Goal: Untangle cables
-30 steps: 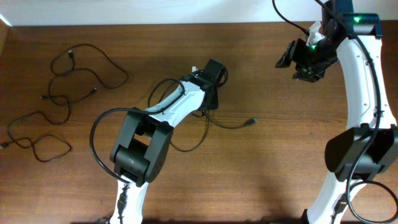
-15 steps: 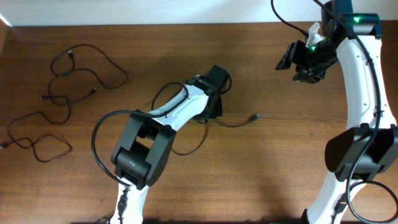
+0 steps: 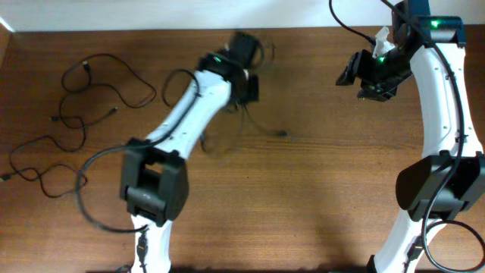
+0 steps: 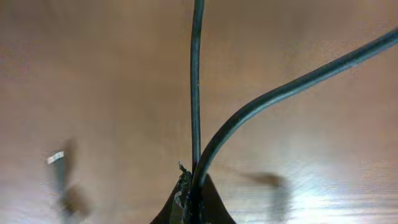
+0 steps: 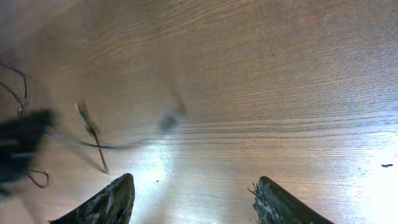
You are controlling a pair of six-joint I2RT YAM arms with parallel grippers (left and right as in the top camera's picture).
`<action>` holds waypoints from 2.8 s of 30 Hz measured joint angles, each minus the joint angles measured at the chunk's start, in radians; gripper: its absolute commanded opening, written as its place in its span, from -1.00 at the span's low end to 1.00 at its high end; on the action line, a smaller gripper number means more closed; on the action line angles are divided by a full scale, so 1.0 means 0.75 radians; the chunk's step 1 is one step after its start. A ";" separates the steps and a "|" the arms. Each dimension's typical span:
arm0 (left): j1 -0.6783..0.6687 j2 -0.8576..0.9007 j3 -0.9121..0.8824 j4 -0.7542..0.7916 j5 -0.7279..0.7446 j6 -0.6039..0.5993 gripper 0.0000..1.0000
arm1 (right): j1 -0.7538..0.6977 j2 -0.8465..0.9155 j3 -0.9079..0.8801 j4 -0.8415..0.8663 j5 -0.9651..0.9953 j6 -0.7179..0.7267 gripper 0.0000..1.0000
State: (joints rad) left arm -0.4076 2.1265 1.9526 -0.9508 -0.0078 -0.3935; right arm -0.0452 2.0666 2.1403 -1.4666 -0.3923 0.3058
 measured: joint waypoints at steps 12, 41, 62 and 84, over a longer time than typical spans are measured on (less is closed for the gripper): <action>0.550 -0.090 0.397 0.674 -0.005 0.034 -1.00 | 0.000 0.000 -0.001 0.001 0.005 -0.001 0.27; 1.097 0.515 0.628 0.011 0.254 -0.156 0.98 | 0.000 0.000 -0.001 0.000 0.031 -0.005 0.25; 0.697 0.002 1.566 -0.979 0.290 0.201 0.98 | 0.000 -0.565 0.049 -0.211 0.184 -0.103 0.61; 0.198 -0.371 0.342 -0.734 -0.256 0.028 0.98 | 0.309 -1.103 -1.055 0.437 0.519 -0.146 0.70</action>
State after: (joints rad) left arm -0.2592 1.8481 2.2089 -1.5017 -0.1997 -0.3721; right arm 0.1867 1.2396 1.3487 -1.1385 -0.0032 0.1963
